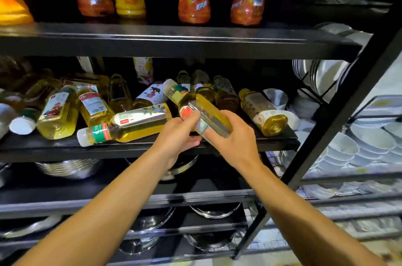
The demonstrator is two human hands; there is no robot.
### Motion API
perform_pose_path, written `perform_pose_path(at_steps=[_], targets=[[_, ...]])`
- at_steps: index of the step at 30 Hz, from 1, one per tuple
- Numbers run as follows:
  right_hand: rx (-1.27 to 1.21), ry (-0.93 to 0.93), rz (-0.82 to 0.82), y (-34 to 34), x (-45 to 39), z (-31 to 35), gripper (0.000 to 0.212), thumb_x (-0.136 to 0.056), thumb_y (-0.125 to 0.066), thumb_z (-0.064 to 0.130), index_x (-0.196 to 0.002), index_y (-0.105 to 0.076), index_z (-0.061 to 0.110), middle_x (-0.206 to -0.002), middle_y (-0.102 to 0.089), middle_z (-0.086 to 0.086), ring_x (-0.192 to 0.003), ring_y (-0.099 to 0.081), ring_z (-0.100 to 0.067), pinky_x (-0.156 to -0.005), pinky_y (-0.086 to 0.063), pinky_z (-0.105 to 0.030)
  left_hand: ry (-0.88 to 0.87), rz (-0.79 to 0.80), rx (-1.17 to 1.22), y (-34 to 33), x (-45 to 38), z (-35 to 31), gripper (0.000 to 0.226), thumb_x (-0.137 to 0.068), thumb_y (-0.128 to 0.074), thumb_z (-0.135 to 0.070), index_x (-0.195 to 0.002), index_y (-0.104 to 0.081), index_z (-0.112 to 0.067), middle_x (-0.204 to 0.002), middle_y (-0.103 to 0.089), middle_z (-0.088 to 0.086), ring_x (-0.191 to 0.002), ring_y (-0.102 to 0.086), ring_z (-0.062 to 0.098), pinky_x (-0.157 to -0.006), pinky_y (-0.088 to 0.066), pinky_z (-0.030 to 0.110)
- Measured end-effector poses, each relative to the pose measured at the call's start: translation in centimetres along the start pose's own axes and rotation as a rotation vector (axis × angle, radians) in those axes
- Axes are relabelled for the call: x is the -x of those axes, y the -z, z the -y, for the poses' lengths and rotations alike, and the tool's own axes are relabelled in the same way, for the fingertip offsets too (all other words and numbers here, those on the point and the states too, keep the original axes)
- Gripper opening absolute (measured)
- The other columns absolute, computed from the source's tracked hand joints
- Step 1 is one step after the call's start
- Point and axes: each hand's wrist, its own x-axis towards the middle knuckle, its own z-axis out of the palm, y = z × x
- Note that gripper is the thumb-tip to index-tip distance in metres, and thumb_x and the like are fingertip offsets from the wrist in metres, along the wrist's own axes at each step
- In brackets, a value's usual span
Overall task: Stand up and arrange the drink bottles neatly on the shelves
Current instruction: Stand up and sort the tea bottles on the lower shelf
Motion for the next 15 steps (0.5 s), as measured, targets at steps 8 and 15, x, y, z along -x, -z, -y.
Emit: perform_pose_path(at_steps=[8, 15], targets=[[0.36, 0.05, -0.198, 6.0, -3.1, -1.9, 0.036, -0.088, -0.051, 0.049, -0.094, -0.067, 0.017, -0.095, -0.065, 0.001, -0.1, -0.055, -0.022, -0.078, -0.046, -0.036, -0.145, -0.08, -0.045, -2.4, -2.2, -1.2, 0.036, -0.084, -0.076, -0.027, -0.113, -0.059, -0.014, -0.103, -0.074, 0.005, -0.087, -0.073, 0.017, -0.08, -0.06, 0.041], [0.813, -0.503, 0.411, 8.9, -9.1, -4.5, 0.065, -0.089, -0.05, 0.062, -0.118, -0.064, 0.006, -0.129, -0.059, -0.018, -0.12, -0.052, -0.038, -0.093, -0.044, -0.041, -0.367, -0.059, -0.556, -2.1, -4.2, -2.9, 0.071, -0.051, -0.079, -0.051, -0.118, -0.058, -0.036, -0.096, -0.073, -0.011, -0.089, -0.07, 0.008, -0.083, -0.059, 0.038]])
